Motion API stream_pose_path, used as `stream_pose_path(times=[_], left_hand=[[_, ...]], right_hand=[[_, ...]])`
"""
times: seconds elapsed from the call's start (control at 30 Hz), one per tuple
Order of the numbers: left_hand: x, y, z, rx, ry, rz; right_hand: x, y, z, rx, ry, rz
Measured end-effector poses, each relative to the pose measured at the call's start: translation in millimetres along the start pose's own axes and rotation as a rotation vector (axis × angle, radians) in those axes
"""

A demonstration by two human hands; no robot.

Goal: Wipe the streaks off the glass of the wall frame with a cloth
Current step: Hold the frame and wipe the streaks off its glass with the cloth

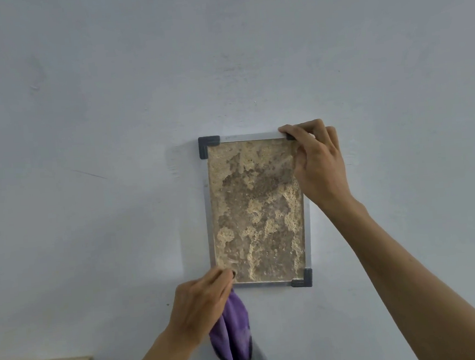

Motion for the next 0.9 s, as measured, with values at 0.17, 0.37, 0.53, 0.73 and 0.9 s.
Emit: stream_pose_path(times=[0.17,0.37,0.53,0.73,0.9], left_hand=[[-24,-19,16,0.112,-0.23,-0.153],[-13,-2,-9,-0.001,-0.103,-0.115],[-23,-18,8,0.09,-0.215,-0.101],[-5,4,-15,-0.049,-0.224,-0.156],[-5,3,-2,-0.1,-0.238,-0.109]], right_hand=[[1,0,0,-0.017,0.002,-0.011],[0,2,-3,-0.029,-0.001,-0.019],[-1,2,-5,-0.033,-0.012,-0.03],[-3,3,-9,-0.04,-0.028,-0.026],[-4,2,-11,-0.066,-0.036,-0.017]])
Point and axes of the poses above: each hand's wrist, its own z-axis towards the middle knuckle, its own y-axis out of the palm, x = y × z, the point moved 6 cm from there along z, towards the middle knuckle, and after that the axes turned 7 degrees about -y, right-handed, at the moved point
